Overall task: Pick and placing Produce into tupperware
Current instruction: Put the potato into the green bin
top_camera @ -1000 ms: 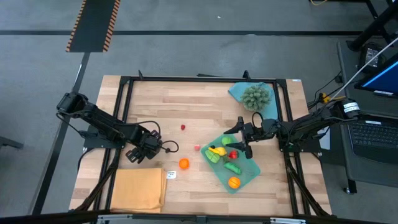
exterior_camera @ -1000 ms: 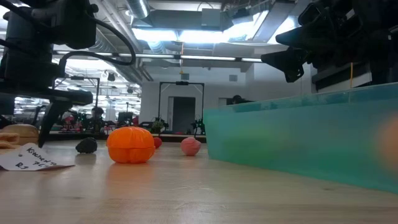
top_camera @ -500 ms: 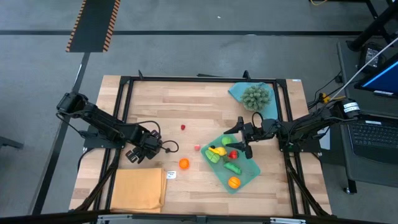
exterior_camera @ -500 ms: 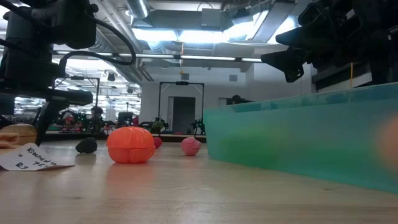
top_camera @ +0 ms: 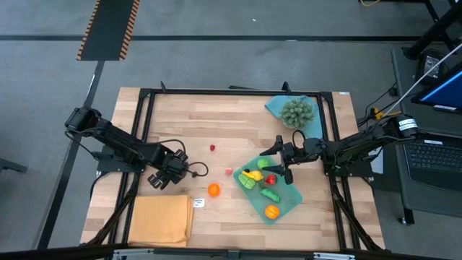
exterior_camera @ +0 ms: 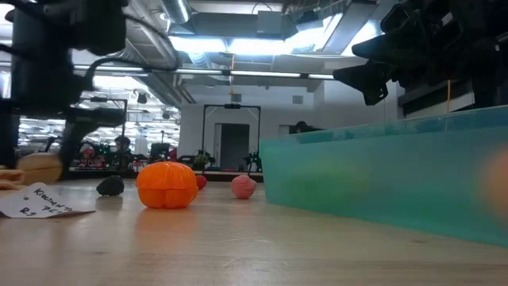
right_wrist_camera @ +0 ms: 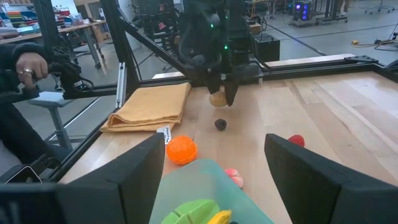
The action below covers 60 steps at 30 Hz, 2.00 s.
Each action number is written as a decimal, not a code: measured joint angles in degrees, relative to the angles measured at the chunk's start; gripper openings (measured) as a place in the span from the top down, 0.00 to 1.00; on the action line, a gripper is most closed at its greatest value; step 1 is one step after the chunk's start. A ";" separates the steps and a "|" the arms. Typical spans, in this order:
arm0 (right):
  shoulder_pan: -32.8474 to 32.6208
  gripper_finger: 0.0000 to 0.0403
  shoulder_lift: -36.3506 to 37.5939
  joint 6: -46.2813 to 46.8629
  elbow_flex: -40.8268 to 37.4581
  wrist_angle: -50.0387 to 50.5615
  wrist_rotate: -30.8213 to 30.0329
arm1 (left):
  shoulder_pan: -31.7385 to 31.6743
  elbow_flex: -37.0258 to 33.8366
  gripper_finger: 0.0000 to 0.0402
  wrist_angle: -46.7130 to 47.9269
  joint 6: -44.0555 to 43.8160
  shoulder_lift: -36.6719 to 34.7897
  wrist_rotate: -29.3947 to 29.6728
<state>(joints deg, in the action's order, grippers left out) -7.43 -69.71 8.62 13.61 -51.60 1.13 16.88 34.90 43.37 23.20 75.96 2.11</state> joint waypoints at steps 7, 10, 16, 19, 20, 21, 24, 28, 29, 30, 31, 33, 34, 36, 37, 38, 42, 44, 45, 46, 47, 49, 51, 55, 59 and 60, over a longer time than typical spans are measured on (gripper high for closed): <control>-0.01 0.31 0.00 0.09 0.00 0.32 0.00 | -0.85 5.08 0.54 -0.59 -3.59 -2.78 0.90; 0.01 0.31 0.00 0.09 0.00 0.40 0.00 | -1.64 6.84 0.54 -1.79 -4.91 -5.35 0.96; 0.01 0.31 0.00 0.04 0.00 0.48 0.00 | -4.77 6.77 0.54 -10.33 -7.33 -12.88 -0.24; 0.01 0.31 0.00 0.02 0.00 0.85 0.00 | -6.41 5.40 0.54 -17.27 -8.19 -16.75 -0.30; 0.01 0.31 -0.02 -0.01 0.00 1.02 0.02 | -6.80 4.76 0.54 -20.00 -8.19 -17.89 -0.46; 0.01 0.31 -0.02 -0.07 0.00 1.06 0.02 | -7.22 4.00 0.54 -22.39 -8.22 -18.96 -1.03; -0.01 0.31 -0.02 -0.11 0.00 1.42 0.02 | -8.52 2.32 0.54 -28.85 -8.87 -20.89 -2.12; 0.00 0.31 -0.04 -0.17 0.00 1.88 0.02 | -10.14 -0.43 0.54 -37.27 -9.17 -21.64 -2.10; 0.01 0.31 -0.04 -0.18 0.00 1.85 0.02 | -10.55 -1.30 0.54 -39.64 -9.18 -21.66 -2.10; 0.01 0.31 -0.04 -0.21 0.00 1.82 0.02 | -11.07 -2.23 0.54 -42.44 -9.21 -21.66 -2.11; 0.01 0.31 -0.04 -0.27 0.00 1.82 0.02 | -11.63 -3.40 0.54 -45.79 -9.40 -21.66 -2.13; 0.01 0.31 -0.04 -0.29 0.00 1.82 0.02 | -13.01 -6.07 0.54 -51.86 -10.13 -21.68 -2.75; 0.01 0.31 -0.04 -0.31 0.00 1.82 0.02 | -13.83 -7.53 0.54 -55.01 -11.12 -21.66 -3.15; 0.01 0.31 -0.04 -0.31 0.00 1.82 0.02 | -15.32 -10.16 0.54 -61.69 -13.06 -21.66 -3.42; 0.01 0.31 -0.04 -0.31 0.00 1.81 0.02 | -15.96 -11.19 0.54 -64.76 -13.64 -21.66 -3.78; 0.01 0.31 -0.04 -0.32 0.00 1.79 0.02 | -16.54 -12.08 0.54 -67.14 -13.95 -21.66 -4.37; 0.01 0.31 -0.04 -3.65 0.00 1.76 0.02 | -18.09 -13.83 0.54 -70.89 -15.24 -21.66 -5.53; 0.01 0.31 -0.04 -6.37 0.00 1.35 0.00 | -18.78 -13.90 0.54 -70.99 -15.58 -21.59 -5.46; 0.04 0.31 -0.04 -7.50 0.00 0.81 0.00 | -18.92 -13.90 0.54 -71.39 -15.64 -21.27 -5.42; 0.10 0.31 -0.04 -7.93 0.00 -0.03 0.00 | -19.14 -13.90 0.54 -72.06 -15.64 -20.87 -5.44; 0.10 0.31 -0.04 -8.24 0.00 -1.15 0.00 | -19.32 -13.93 0.54 -72.72 -15.63 -20.47 -5.48; 0.12 0.31 -0.04 -8.19 0.00 -3.28 0.00 | -19.69 -13.95 0.54 -74.85 -15.60 -19.31 -5.50; 0.12 0.31 -0.04 -7.87 0.00 -5.27 0.00 | -20.08 -13.95 0.54 -77.06 -15.62 -17.42 -5.47; 0.12 0.31 -0.04 -7.32 0.00 -7.02 -0.02 | -20.52 -13.95 0.54 -83.13 -15.63 -12.21 -5.49; 0.12 0.31 0.02 -5.84 0.00 -6.84 0.00 | -21.11 -13.95 0.54 -90.41 -15.72 -6.21 -5.59; 0.12 0.31 0.15 -5.84 0.00 -6.38 0.02 | -21.28 -13.94 0.54 -92.18 -15.94 -4.82 -6.05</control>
<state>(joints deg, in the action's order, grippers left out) -7.31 -69.56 2.79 13.61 -57.98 1.15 -4.40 20.95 -48.80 7.25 71.14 -3.94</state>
